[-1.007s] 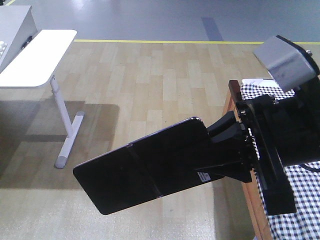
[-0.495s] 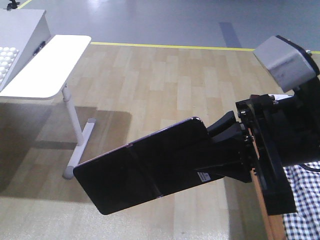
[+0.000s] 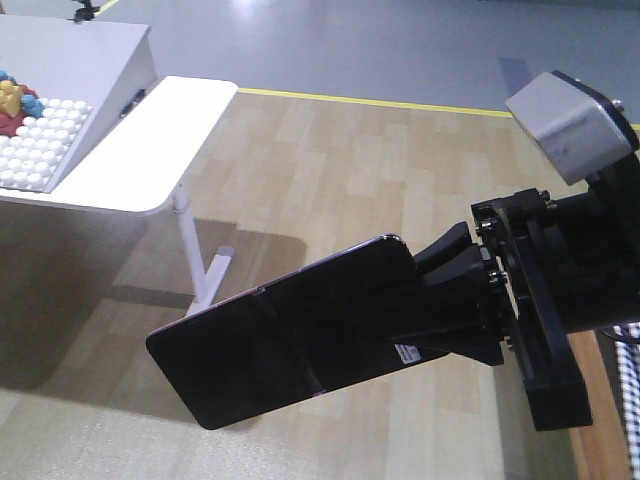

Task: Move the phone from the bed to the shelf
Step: 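Hold the phone in the right gripper while the base turns past the desk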

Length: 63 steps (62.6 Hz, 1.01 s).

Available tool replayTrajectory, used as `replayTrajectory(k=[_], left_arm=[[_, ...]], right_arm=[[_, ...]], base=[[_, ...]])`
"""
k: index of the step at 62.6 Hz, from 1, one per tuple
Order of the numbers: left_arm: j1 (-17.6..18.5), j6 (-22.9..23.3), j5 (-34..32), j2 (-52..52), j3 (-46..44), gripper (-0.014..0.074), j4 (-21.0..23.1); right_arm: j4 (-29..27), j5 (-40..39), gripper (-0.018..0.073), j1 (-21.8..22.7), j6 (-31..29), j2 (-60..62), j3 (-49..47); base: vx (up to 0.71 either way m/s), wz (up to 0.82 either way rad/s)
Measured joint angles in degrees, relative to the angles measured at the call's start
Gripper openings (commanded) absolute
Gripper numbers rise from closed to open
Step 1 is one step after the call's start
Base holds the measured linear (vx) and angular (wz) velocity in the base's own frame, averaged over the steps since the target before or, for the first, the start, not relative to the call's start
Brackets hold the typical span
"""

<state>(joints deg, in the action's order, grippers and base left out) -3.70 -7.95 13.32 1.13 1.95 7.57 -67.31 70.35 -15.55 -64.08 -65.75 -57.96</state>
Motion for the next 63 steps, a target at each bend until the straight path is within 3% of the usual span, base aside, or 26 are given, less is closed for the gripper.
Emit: replayTrajectory(k=[63], left_arm=[[0.00, 0.00, 0.00, 0.00, 0.00, 0.0001, 0.00]], right_arm=[[0.00, 0.00, -0.0001, 0.00, 0.00, 0.00, 0.00]], base=[[0.17, 0.23]])
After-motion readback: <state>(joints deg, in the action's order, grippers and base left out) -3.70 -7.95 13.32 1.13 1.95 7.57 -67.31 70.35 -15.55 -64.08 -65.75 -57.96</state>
